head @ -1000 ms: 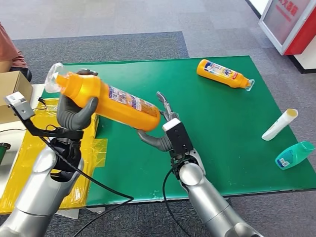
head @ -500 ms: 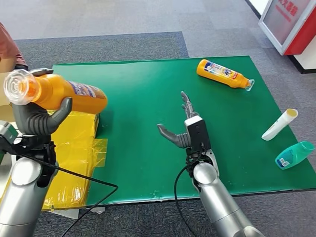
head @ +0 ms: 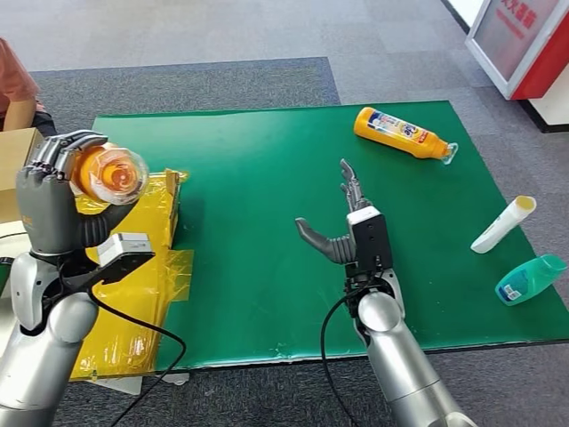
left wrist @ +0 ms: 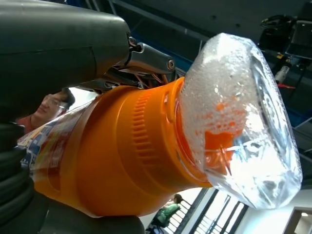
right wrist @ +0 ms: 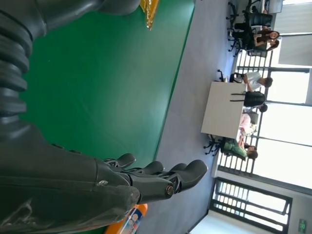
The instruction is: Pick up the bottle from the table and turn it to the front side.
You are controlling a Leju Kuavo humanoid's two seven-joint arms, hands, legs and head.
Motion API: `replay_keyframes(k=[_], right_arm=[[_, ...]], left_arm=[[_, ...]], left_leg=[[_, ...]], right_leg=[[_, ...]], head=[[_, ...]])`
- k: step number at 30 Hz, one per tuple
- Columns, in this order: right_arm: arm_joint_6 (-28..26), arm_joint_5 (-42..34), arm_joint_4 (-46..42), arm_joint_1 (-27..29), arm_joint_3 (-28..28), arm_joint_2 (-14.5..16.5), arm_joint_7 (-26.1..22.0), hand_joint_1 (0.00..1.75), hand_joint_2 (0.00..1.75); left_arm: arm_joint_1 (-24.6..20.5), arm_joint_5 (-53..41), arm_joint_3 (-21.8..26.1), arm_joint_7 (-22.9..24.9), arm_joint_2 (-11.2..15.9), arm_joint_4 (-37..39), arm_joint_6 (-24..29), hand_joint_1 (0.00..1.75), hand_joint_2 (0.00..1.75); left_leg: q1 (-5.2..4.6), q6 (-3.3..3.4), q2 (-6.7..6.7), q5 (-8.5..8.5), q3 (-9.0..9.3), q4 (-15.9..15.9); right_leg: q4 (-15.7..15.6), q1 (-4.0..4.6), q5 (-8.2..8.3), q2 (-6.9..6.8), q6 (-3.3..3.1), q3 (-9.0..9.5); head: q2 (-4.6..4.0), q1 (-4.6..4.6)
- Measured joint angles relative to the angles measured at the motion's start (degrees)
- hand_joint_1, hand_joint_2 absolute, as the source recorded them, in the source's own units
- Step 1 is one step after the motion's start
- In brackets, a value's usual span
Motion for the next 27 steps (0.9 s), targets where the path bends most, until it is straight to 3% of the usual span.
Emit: replay_keyframes(k=[5, 10, 13, 21, 27], right_arm=[[0.63, 0.59, -0.56, 0.13, -0.3, 0.02, 0.53, 0.0, 1.75], [1.66, 1.4, -1.64, 0.31, -0.76, 0.15, 1.32, 0.0, 1.75], [2.28, 1.88, -2.51, 0.43, -1.03, 0.39, 1.71, 0.0, 1.75], [2.87, 2.24, -3.55, 0.6, -1.39, 0.58, 1.95, 0.0, 1.75], [3.95, 2.99, -4.04, 0.5, -1.44, 1.23, 2.38, 0.0, 1.75]], left_arm=[[-0.74, -14.4, -1.35, 5.87, 0.34, 0.28, -2.16, 1.75, 1.75], [-2.41, -25.9, -4.7, 11.63, 0.94, 1.6, -8.22, 1.75, 1.75], [-3.46, -26.56, -6.87, 12.83, 1.23, 3.32, -12.08, 1.75, 1.75], [-5.4, -26.5, -9.72, 13.61, 1.3, 6.75, -15.59, 1.75, 1.75], [-6.8, -26.12, -12.58, 14.36, 0.8, 13.43, -20.44, 1.75, 1.75]], left_leg=[[0.0, -0.01, 0.0, 0.01, 0.0, 0.0], [0.0, -0.01, 0.0, 0.01, 0.0, 0.0], [0.0, -0.02, 0.01, 0.01, 0.0, 0.0], [0.0, -0.02, 0.02, 0.02, -0.02, 0.0], [0.0, -0.02, 0.02, 0.02, -0.01, 0.0]], right_leg=[[0.0, 0.0, 0.0, 0.0, 0.0, 0.0], [0.0, 0.0, 0.01, 0.0, 0.0, 0.0], [0.0, 0.0, 0.02, 0.01, -0.01, -0.02], [0.0, 0.0, 0.02, 0.02, -0.01, -0.04], [0.0, 0.0, 0.03, 0.02, -0.01, -0.04]], head=[[0.0, 0.01], [0.0, 0.01], [0.0, 0.01], [0.0, 0.02], [0.0, 0.01]])
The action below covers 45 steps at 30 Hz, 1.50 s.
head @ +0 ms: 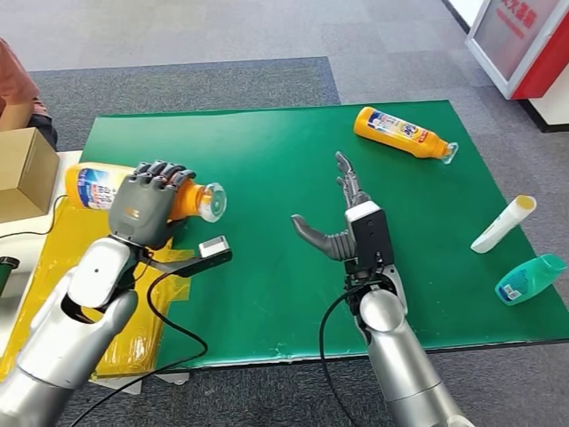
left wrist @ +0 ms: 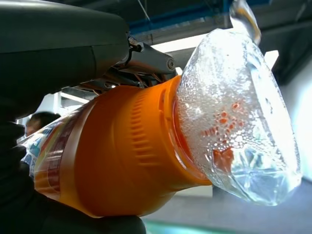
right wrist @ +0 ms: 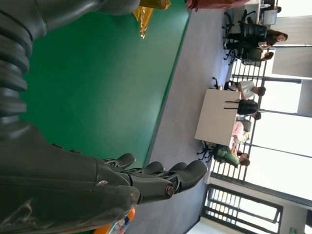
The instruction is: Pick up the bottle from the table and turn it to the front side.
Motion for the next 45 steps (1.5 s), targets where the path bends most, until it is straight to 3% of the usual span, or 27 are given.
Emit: replay_keyframes(k=[12, 22, 29, 45], right_arm=[[0.79, 0.51, -0.06, -0.4, 0.0, 1.19, 0.55, 0.0, 1.75], [0.22, 1.65, -1.33, 1.6, -1.96, 1.2, 1.08, 0.0, 1.75], [0.42, 2.02, -2.27, 2.58, -2.95, 1.2, 1.08, 0.0, 1.75], [0.66, 2.07, -2.39, 2.35, -2.95, 1.31, 1.73, 0.0, 1.75]], left_arm=[[0.21, 3.19, -3.61, -0.02, -2.85, 12.04, -1.25, 1.75, 1.75], [5.09, 2.72, -5.59, 3.63, -2.84, 12.03, -5.39, 1.75, 1.75], [7.82, 3.89, -5.69, 4.09, -2.76, 11.85, -5.91, 1.75, 1.75], [8.01, 5.63, -2.52, 5.88, -5.58, 20.74, -3.13, 1.75, 1.75]], left_leg=[[0.0, 0.0, 0.01, 0.0, -0.04, 0.0], [0.0, 0.0, 0.01, -0.01, -0.06, 0.0], [0.0, 0.0, 0.01, 0.0, -0.06, 0.0], [0.0, 0.0, 0.01, 0.0, -0.06, 0.0]], right_leg=[[0.0, 0.0, 0.02, 0.01, 0.0, -0.02], [0.0, 0.0, 0.01, 0.01, 0.01, -0.03], [0.0, 0.0, 0.01, 0.0, 0.0, -0.03], [0.0, 0.0, 0.03, 0.0, 0.0, -0.02]], head=[[0.0, 0.01], [0.0, 0.01], [0.0, 0.01], [0.0, 0.01]])
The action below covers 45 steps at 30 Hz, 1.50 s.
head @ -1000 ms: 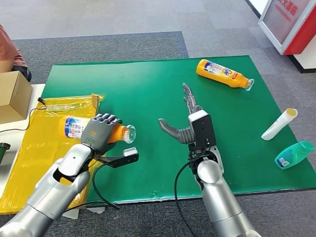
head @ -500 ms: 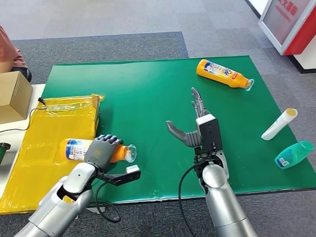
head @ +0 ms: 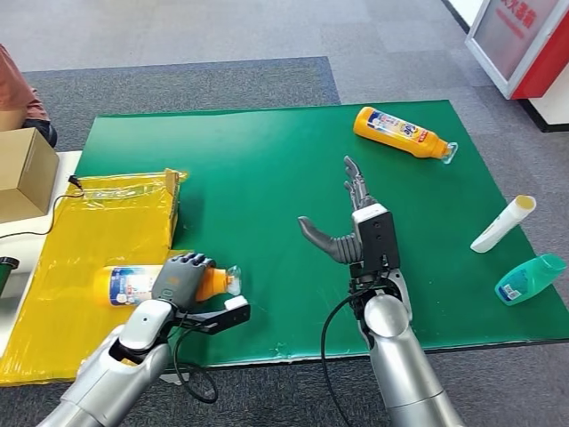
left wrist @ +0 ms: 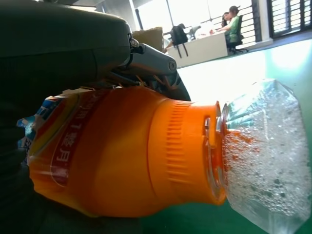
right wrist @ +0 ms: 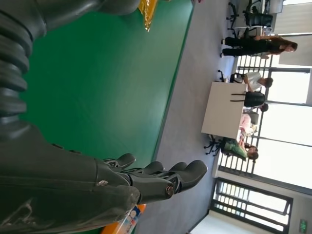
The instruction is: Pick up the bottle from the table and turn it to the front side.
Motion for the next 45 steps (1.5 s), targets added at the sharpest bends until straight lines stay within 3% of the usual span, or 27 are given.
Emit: replay_keyframes(k=[5, 9, 11, 15, 24, 37, 45], right_arm=[[0.0, 0.0, -0.15, -0.04, -0.04, 0.0, 0.18, 0.0, 1.75], [0.09, 0.0, -0.19, -0.09, -0.21, 0.0, 0.23, 0.0, 1.75], [0.11, 0.0, -0.2, -0.08, -0.22, 0.0, 0.3, 0.0, 1.75], [0.11, 0.0, -0.32, -0.08, -0.24, 0.0, 0.47, 0.0, 1.75], [0.11, 0.0, -0.45, -0.03, -0.3, 0.0, 0.77, 0.0, 1.75], [-0.28, -0.23, -0.39, 1.59, -1.37, 0.0, 0.96, 0.0, 1.75], [-2.03, -2.38, 0.07, 1.92, -1.73, -0.19, -1.11, 0.0, 1.75]], left_arm=[[0.0, -0.08, 1.42, 0.11, -0.83, 1.2, 0.56, 1.75, 1.75], [0.02, -0.31, 2.53, 0.25, -1.49, 1.95, 1.16, 0.01, 1.75], [0.06, -0.58, 3.06, 0.61, -1.82, 2.28, 1.72, 0.0, 1.75], [0.09, -0.78, 4.03, 1.12, -2.45, 2.7, 2.45, 0.0, 0.0], [0.57, -0.09, 4.9, 0.79, -3.04, 3.23, 2.86, 0.0, 0.0], [4.87, 7.08, 7.48, -4.05, -3.96, -0.31, 5.47, 0.0, 0.0], [9.38, 41.36, 11.89, -21.08, -3.74, -8.91, 0.75, 0.0, 0.0]], left_leg=[[0.0, 0.0, 0.0, 0.0, 0.01, 0.0], [0.0, 0.02, 0.0, 0.03, 0.01, 0.0], [0.0, 0.02, 0.0, 0.05, 0.01, 0.0], [0.0, 0.02, 0.0, 0.06, 0.01, 0.0], [0.0, 0.02, -0.01, 0.05, 0.0, 0.0], [0.0, 0.02, -0.01, 0.07, 0.01, 0.0], [0.0, 0.0, 0.0, 0.07, 0.0, 0.0]], right_leg=[[0.0, 0.0, 0.0, 0.0, 0.0, 0.02], [0.0, 0.0, 0.03, -0.01, 0.02, 0.03], [0.0, 0.0, 0.04, -0.01, 0.01, 0.03], [0.0, 0.0, 0.04, -0.01, 0.02, 0.03], [0.0, 0.0, 0.04, -0.01, 0.02, 0.02], [0.0, 0.0, 0.04, -0.01, 0.02, 0.03], [0.0, 0.0, 0.04, 0.0, 0.02, 0.0]], head=[[0.0, 0.0], [0.0, 0.01], [0.0, 0.01], [0.0, 0.01], [0.0, 0.0], [0.0, 0.01], [0.0, 0.0]])
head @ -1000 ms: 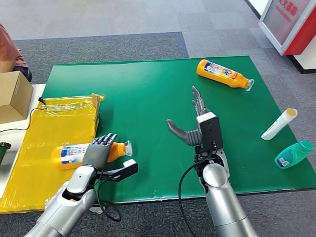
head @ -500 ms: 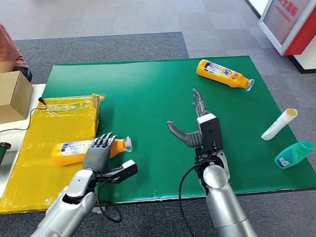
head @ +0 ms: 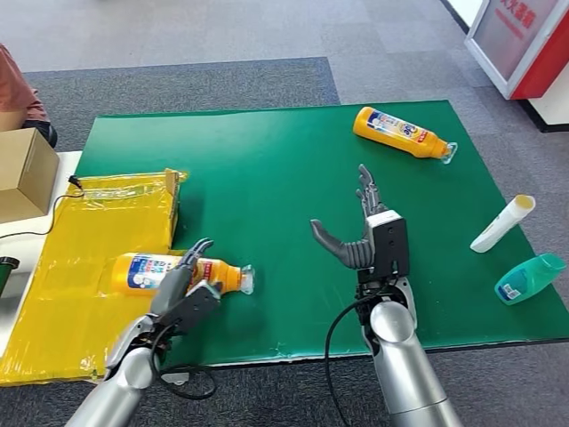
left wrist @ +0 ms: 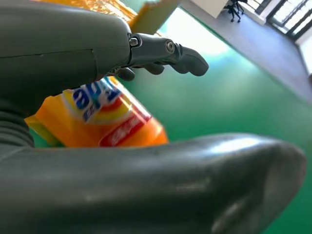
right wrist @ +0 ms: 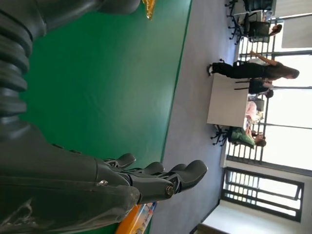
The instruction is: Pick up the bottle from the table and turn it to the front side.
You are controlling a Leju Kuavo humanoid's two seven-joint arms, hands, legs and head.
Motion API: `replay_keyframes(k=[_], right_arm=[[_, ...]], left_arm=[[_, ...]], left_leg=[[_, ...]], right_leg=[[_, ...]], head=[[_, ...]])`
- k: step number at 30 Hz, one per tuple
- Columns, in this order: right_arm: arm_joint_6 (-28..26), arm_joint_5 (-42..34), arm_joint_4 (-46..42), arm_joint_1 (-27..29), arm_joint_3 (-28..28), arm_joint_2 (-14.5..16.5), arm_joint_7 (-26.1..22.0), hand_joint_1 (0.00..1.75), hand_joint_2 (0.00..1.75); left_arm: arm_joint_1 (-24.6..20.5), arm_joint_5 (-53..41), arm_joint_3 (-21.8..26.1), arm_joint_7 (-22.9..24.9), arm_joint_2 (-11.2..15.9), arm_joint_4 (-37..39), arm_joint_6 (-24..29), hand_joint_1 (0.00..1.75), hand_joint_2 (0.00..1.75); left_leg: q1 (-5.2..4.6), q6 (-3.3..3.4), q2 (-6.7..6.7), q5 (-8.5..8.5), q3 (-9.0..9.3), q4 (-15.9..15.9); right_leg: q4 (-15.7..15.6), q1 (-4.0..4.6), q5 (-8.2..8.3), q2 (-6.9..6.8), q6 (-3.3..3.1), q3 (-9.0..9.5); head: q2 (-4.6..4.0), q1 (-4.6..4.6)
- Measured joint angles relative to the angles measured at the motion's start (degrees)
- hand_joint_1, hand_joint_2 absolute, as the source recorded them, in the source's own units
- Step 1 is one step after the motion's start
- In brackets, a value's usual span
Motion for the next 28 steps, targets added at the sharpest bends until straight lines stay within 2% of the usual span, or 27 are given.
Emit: replay_keyframes(k=[6, 11, 18, 23, 27, 28], right_arm=[[-1.32, -1.07, 0.19, 0.3, 0.0, -0.45, -0.39, 0.0, 1.75], [-1.87, -1.49, 0.23, 0.43, 0.0, -0.77, -0.63, 0.0, 1.75], [-2.29, -1.87, 0.32, 0.48, 0.0, -1.05, -0.76, 0.0, 1.75], [-2.31, -1.92, 0.31, 0.51, 0.01, -1.44, -0.94, 0.0, 1.75], [1.28, -2.91, -0.02, 0.48, 0.37, -2.52, -0.08, 0.0, 1.75], [2.01, -3.18, -0.11, 0.47, 0.45, -2.75, 0.13, 0.0, 1.75]], left_arm=[[3.55, 13.78, 3.92, -5.43, 1.08, -8.09, -2.02, 0.0, 0.0], [6.22, 28.61, 6.54, -8.75, 1.25, -14.64, -6.61, 0.0, 0.0], [7.96, 32.68, 8.59, -9.9, 1.85, -19.53, -7.59, 0.0, 0.0], [8.97, 41.72, 10.54, -11.3, 2.1, -22.32, -11.24, 0.0, 0.0], [9.9, 48.02, 12.86, -11.68, 2.4, -24.16, -14.42, 0.0, 1.75], [10.02, 48.75, 13.18, -11.7, 2.46, -24.34, -14.82, 0.0, 1.75]], left_leg=[[0.0, 0.0, 0.0, 0.0, -0.01, -0.01], [0.0, 0.0, 0.0, 0.0, -0.01, -0.01], [0.0, 0.0, -0.01, 0.0, -0.01, -0.01], [0.0, 0.0, -0.01, 0.0, -0.02, -0.01], [0.0, 0.0, -0.01, 0.0, -0.02, -0.01], [0.0, 0.0, -0.01, 0.0, -0.02, -0.01]], right_leg=[[0.0, 0.01, -0.01, 0.0, 0.0, -0.02], [0.0, 0.0, -0.01, -0.01, 0.0, -0.01], [-0.01, 0.0, 0.0, -0.01, 0.0, -0.01], [0.0, 0.0, 0.0, -0.01, 0.0, -0.01], [0.0, 0.0, -0.01, -0.01, 0.0, -0.01], [0.0, 0.0, -0.01, -0.01, 0.0, -0.01]], head=[[0.0, -0.01], [0.0, 0.0], [0.0, -0.01], [0.0, -0.01], [0.0, 0.0], [0.0, 0.0]])
